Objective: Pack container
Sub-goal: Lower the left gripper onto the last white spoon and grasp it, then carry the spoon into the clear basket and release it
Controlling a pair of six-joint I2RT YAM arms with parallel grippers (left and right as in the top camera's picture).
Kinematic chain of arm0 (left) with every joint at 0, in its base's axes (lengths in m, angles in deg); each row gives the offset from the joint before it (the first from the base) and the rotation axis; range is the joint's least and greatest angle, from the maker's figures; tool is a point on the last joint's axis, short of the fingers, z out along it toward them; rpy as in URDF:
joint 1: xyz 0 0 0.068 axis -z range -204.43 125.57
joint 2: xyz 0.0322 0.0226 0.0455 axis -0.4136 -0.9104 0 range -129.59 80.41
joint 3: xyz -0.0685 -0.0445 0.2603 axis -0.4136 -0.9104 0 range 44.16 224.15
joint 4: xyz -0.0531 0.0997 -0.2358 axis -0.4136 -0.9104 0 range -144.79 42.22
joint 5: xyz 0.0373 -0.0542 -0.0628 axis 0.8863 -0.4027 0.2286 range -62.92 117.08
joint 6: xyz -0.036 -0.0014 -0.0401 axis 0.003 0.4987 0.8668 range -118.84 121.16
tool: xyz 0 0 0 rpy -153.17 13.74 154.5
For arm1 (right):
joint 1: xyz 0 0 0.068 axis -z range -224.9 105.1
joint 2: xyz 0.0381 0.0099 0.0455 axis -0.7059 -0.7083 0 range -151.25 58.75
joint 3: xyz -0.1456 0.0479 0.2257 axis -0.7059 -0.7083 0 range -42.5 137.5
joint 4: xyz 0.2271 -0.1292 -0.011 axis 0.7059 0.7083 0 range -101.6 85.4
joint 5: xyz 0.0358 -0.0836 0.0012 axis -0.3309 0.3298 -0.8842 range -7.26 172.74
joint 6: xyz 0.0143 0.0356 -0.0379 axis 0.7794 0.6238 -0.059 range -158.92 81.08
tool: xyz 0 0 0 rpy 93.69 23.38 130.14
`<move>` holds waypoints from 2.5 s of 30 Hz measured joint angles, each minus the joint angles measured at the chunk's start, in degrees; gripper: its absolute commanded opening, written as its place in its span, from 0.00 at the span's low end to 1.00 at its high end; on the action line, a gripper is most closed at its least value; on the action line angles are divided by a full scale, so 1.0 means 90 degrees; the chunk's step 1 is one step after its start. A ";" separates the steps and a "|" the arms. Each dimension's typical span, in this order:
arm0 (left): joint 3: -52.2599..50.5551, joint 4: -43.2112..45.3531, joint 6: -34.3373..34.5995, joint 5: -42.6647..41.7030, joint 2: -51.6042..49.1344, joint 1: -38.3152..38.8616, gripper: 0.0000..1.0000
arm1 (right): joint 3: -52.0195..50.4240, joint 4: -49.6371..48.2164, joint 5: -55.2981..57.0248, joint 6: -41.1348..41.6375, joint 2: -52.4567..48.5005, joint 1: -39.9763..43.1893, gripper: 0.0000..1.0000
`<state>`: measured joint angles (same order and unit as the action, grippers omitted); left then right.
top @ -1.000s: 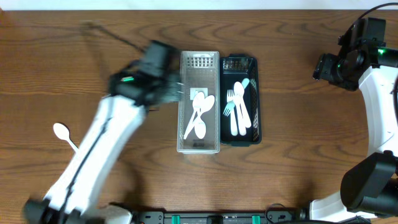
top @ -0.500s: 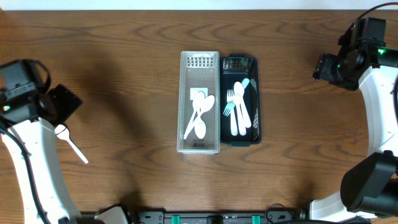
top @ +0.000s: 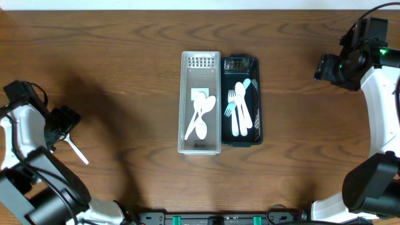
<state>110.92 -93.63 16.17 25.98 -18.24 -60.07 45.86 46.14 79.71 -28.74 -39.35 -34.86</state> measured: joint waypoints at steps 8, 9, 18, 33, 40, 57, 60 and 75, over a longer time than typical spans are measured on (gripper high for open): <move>-0.0002 0.0289 -0.0449 -0.0299 -0.0964 -0.0095 0.98 | 0.0000 0.0039 0.0000 0.0000 0.0000 0.0000 0.72; -0.0002 0.0306 -0.0512 -0.0340 -0.1061 -0.0095 0.98 | 0.0000 0.0041 0.0000 0.0000 0.0000 0.0000 0.72; 0.0022 0.0355 -0.0704 -0.0386 -0.1231 -0.0095 0.99 | 0.0000 0.0058 0.0000 0.0000 0.0000 0.0000 0.72; 0.0051 0.0245 -0.0826 -0.0389 -0.1248 -0.0102 0.24 | 0.0000 0.0058 0.0000 0.0000 0.0000 0.0000 0.72; 0.0051 0.0209 -0.0840 -0.0406 -0.1248 -0.0102 0.06 | 0.0000 0.0058 0.0000 0.0000 0.0000 0.0000 0.72; 0.0056 -0.0289 -0.0843 -0.0401 -0.0923 0.0216 0.06 | 0.0000 0.0058 0.0000 -0.0002 0.0000 0.0000 0.72; 0.0119 -0.0648 -0.0840 -0.0384 -0.0117 0.0848 0.06 | 0.0000 0.0056 0.0000 0.0000 0.0000 0.0000 0.72; 0.0852 0.0226 -0.0704 -0.0510 0.2132 0.6441 0.06 | 0.0000 -0.0019 0.0000 0.0000 0.0000 0.0000 0.72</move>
<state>118.59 -91.60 9.83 21.39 0.95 -2.11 45.86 45.96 79.71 -28.74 -39.35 -34.86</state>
